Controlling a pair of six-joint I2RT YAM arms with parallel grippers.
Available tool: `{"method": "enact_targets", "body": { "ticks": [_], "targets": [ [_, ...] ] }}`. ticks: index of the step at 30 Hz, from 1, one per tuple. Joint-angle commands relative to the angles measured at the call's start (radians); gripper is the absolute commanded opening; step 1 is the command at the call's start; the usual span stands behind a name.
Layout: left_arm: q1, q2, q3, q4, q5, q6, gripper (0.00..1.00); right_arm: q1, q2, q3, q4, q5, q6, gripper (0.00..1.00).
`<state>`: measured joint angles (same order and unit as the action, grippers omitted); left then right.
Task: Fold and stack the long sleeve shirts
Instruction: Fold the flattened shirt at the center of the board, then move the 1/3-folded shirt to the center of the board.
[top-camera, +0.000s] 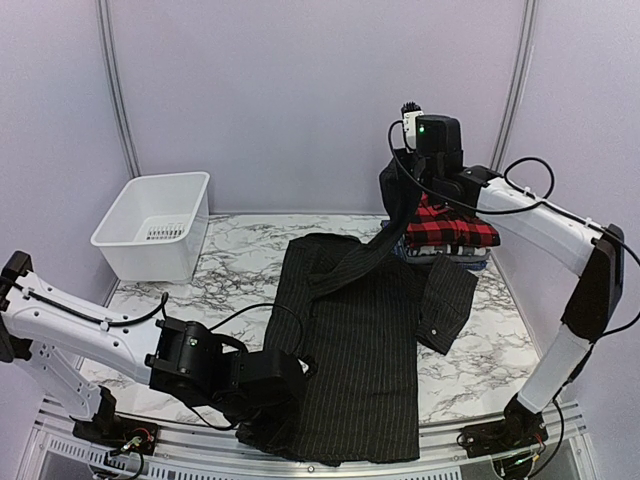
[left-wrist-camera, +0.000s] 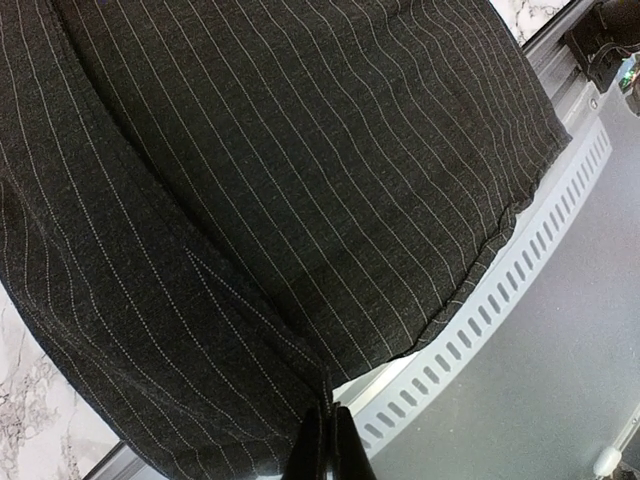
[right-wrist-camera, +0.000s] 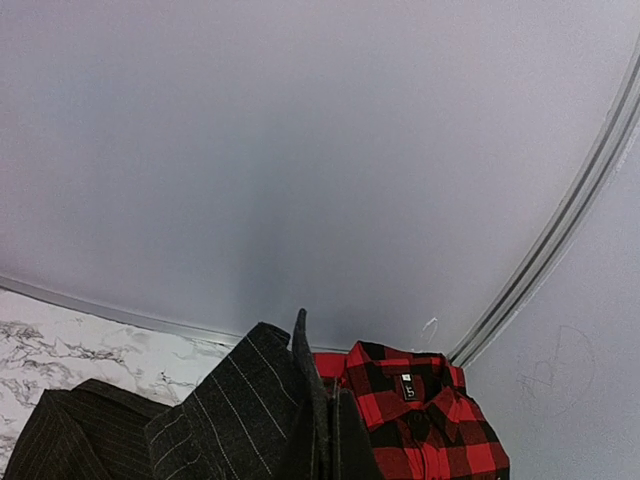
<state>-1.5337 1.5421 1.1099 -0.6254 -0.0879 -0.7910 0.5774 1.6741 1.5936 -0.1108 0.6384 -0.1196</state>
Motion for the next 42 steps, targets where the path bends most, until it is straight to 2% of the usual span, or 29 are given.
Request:
{"method": "enact_targets", "body": {
  "ticks": [1, 7, 8, 11, 15, 16, 20, 25, 27, 32, 42],
  "targets": [
    [0.009, 0.024, 0.012, 0.042, 0.041, 0.028, 0.0, -0.009, -0.046, 0.005, -0.018, -0.004, 0.034, 0.0],
    [0.022, 0.051, -0.003, 0.069, 0.066, 0.029, 0.0, -0.007, -0.069, -0.017, -0.041, -0.072, 0.077, 0.0],
    [0.025, 0.056, -0.01, 0.077, 0.077, 0.028, 0.04, -0.006, -0.075, -0.025, -0.047, -0.089, 0.086, 0.0],
    [0.031, 0.065, -0.025, 0.099, 0.085, 0.025, 0.31, 0.002, -0.107, -0.058, -0.067, -0.141, 0.112, 0.0],
    [0.061, 0.034, -0.019, 0.118, 0.085, 0.037, 0.53, 0.017, -0.167, -0.145, -0.063, -0.208, 0.181, 0.0],
    [0.077, 0.016, -0.016, 0.122, 0.085, 0.043, 0.55, 0.02, -0.179, -0.165, -0.063, -0.224, 0.191, 0.0],
    [0.206, -0.079, -0.015, 0.13, 0.107, 0.076, 0.56, 0.037, -0.217, -0.243, -0.058, -0.263, 0.228, 0.0],
    [0.458, -0.096, 0.033, 0.149, 0.102, 0.163, 0.48, 0.056, -0.253, -0.366, -0.038, -0.316, 0.288, 0.0],
    [0.553, -0.043, 0.074, 0.18, 0.11, 0.207, 0.43, 0.061, -0.259, -0.413, -0.026, -0.333, 0.31, 0.0],
    [0.714, 0.16, 0.219, 0.306, 0.193, 0.298, 0.4, 0.063, -0.254, -0.51, -0.008, -0.376, 0.363, 0.0],
    [0.865, 0.64, 0.596, 0.437, 0.27, 0.285, 0.34, 0.062, -0.11, -0.592, 0.068, -0.46, 0.432, 0.0]
  ]
}}
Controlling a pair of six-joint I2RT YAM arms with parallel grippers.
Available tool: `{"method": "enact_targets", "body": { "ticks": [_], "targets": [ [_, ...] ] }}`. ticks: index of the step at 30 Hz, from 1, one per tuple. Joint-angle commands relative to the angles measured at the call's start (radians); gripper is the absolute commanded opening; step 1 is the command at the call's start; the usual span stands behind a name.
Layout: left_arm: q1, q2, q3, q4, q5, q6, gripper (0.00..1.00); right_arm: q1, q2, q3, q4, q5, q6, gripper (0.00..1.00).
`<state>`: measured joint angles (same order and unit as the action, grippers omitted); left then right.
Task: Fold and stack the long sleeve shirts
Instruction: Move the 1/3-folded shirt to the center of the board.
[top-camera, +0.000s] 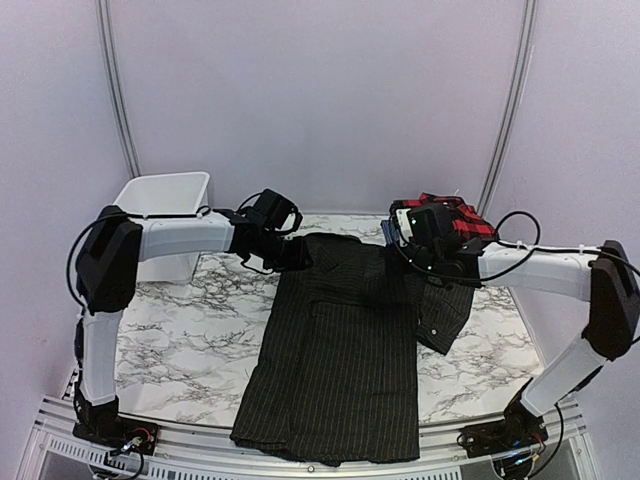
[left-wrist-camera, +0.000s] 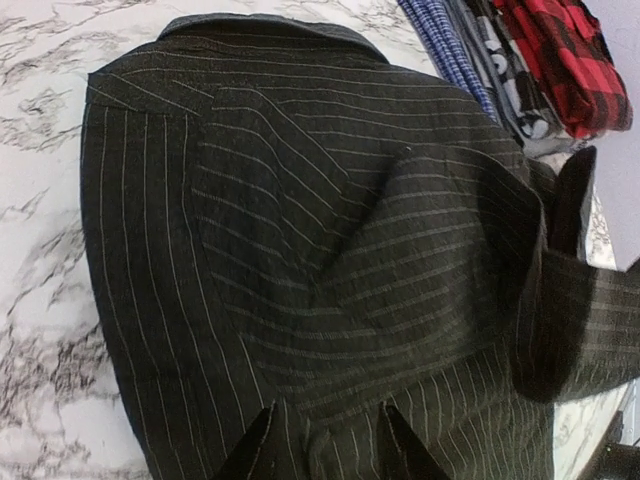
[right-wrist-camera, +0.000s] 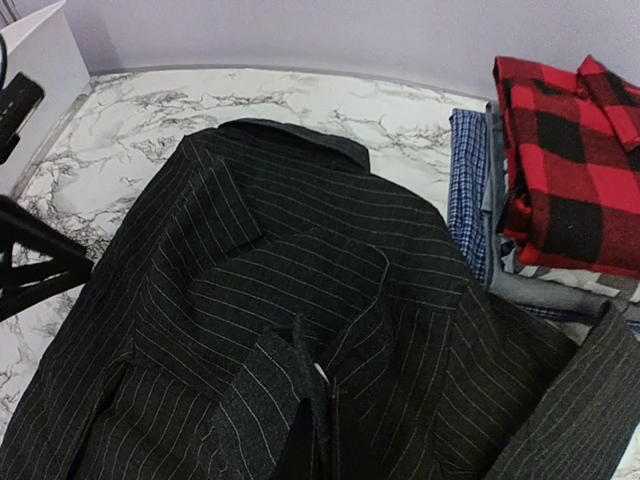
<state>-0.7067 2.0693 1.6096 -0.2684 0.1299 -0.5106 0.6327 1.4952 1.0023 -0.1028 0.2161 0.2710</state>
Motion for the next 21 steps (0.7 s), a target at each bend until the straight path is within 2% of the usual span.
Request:
{"method": "enact_targets", "body": {
  "ticks": [1, 11, 21],
  "targets": [
    [0.048, 0.162, 0.126, 0.09, 0.064, -0.002, 0.33, 0.006, 0.094, 0.001, 0.068, -0.041, 0.042, 0.0],
    [0.141, 0.435, 0.311, 0.142, 0.13, -0.098, 0.31, -0.055, 0.304, 0.077, 0.139, -0.059, 0.039, 0.0],
    [0.208, 0.597, 0.554, 0.141, 0.147, -0.171, 0.3, -0.103, 0.385, 0.311, 0.055, -0.03, -0.028, 0.0]
  ]
}}
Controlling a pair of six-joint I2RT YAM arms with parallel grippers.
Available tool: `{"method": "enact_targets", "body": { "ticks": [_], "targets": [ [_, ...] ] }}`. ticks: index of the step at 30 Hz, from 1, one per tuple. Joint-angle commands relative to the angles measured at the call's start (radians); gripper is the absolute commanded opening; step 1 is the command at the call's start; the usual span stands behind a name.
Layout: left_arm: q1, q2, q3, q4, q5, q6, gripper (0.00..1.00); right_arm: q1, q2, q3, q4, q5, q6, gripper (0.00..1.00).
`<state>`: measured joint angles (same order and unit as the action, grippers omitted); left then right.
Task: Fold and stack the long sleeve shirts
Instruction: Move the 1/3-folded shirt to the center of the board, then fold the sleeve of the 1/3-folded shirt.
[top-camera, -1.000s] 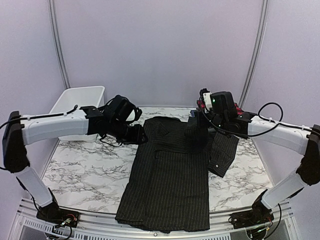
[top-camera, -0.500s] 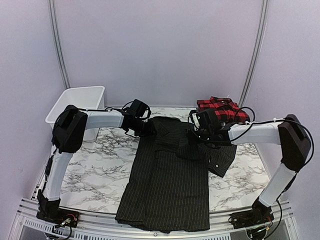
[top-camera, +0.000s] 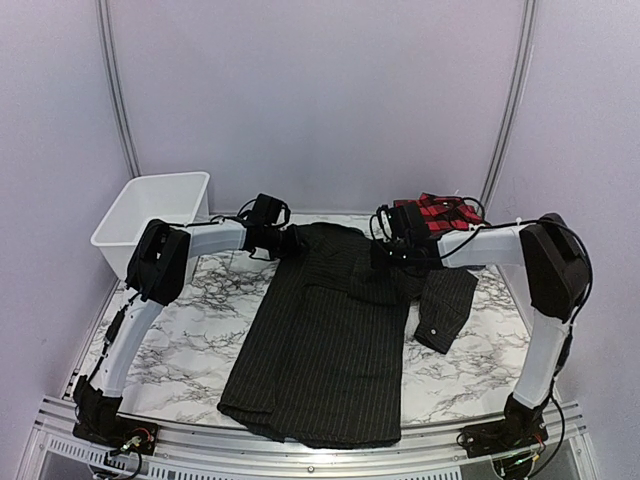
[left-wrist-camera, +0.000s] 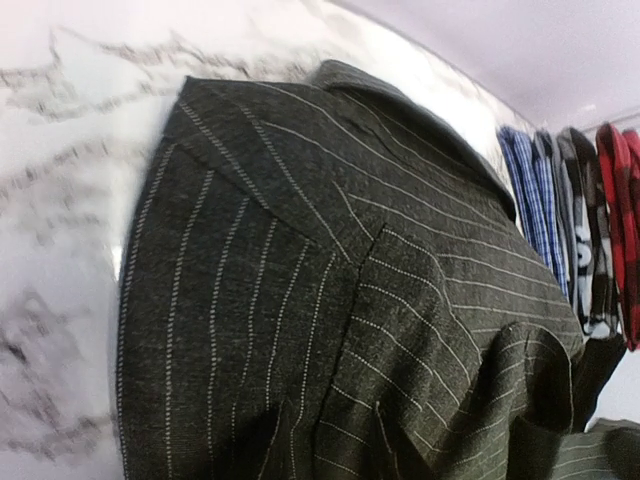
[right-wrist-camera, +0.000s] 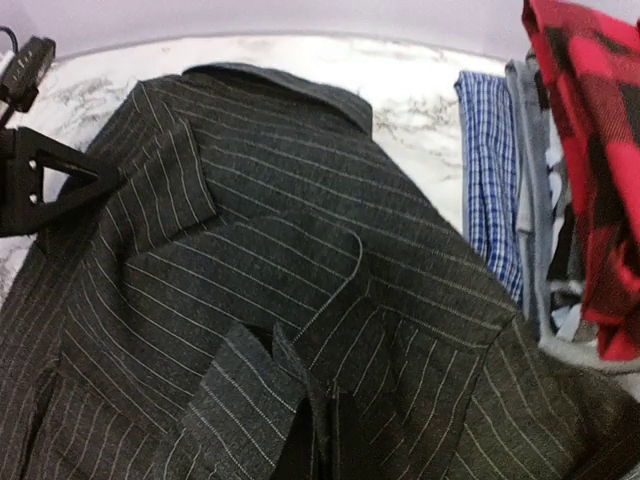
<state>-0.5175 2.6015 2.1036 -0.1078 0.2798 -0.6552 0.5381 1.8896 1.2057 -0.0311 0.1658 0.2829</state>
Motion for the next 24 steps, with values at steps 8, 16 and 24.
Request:
{"method": "enact_targets", "body": {
  "ticks": [8, 16, 24],
  "targets": [
    [0.025, 0.051, 0.16, -0.035, 0.07, 0.01, 0.36, -0.006, -0.171, 0.132, -0.088, 0.021, -0.04, 0.0],
    [0.025, -0.07, 0.149, -0.056, 0.121, 0.065, 0.35, 0.088, -0.408, 0.1, -0.093, 0.14, -0.046, 0.0],
    [0.007, -0.058, 0.156, -0.055, 0.197, 0.068, 0.22, 0.232, -0.588, -0.062, -0.099, 0.301, 0.052, 0.0]
  ]
}}
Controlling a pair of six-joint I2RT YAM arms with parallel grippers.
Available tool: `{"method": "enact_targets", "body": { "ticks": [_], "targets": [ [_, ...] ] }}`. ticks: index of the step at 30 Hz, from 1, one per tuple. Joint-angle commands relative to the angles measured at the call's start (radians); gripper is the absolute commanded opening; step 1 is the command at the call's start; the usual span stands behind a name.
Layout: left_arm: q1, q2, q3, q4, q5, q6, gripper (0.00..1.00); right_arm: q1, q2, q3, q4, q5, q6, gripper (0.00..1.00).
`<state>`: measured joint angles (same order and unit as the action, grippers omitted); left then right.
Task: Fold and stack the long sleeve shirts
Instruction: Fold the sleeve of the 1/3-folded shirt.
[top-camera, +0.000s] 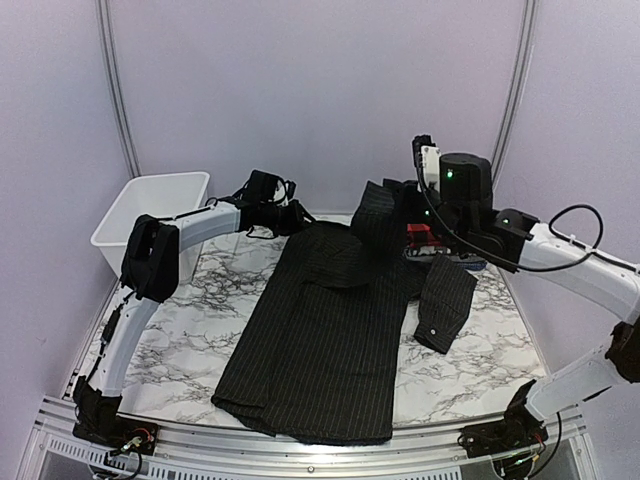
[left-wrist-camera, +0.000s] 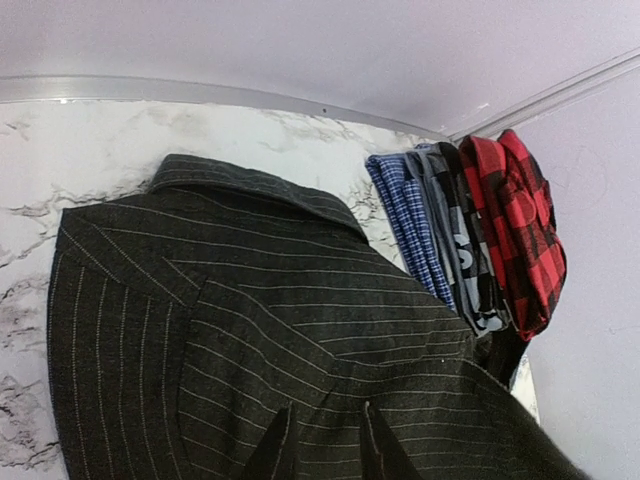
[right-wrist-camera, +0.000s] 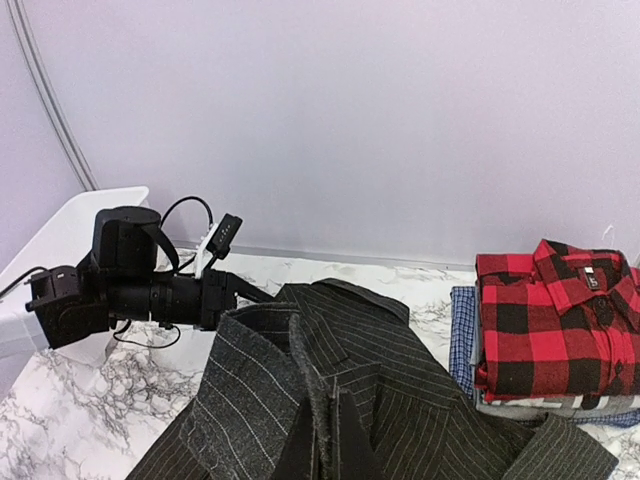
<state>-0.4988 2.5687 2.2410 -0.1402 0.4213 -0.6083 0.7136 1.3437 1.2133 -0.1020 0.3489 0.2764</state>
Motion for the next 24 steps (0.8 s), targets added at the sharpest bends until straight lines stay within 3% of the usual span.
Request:
{"method": "enact_targets", "body": {
  "ticks": [1, 9, 16, 20, 24],
  "targets": [
    [-0.015, -0.017, 0.019, -0.022, 0.056, 0.022, 0.21, 0.075, -0.055, -0.088, -0.032, 0.133, 0.073, 0.0],
    [-0.045, 0.038, 0.032, -0.021, 0.074, 0.005, 0.15, 0.147, -0.135, -0.205, -0.003, 0.234, 0.147, 0.0],
    [-0.047, -0.009, -0.01, -0.021, 0.063, 0.008, 0.16, 0.242, -0.15, -0.254, 0.166, 0.264, 0.133, 0.0],
    [-0.043, -0.09, -0.07, -0.023, 0.055, 0.015, 0.2, 0.294, -0.094, -0.252, 0.25, 0.193, 0.098, 0.0],
    [-0.02, -0.243, -0.209, -0.054, -0.054, 0.005, 0.24, 0.308, -0.004, -0.218, 0.302, 0.018, 0.066, 0.0]
  ]
}}
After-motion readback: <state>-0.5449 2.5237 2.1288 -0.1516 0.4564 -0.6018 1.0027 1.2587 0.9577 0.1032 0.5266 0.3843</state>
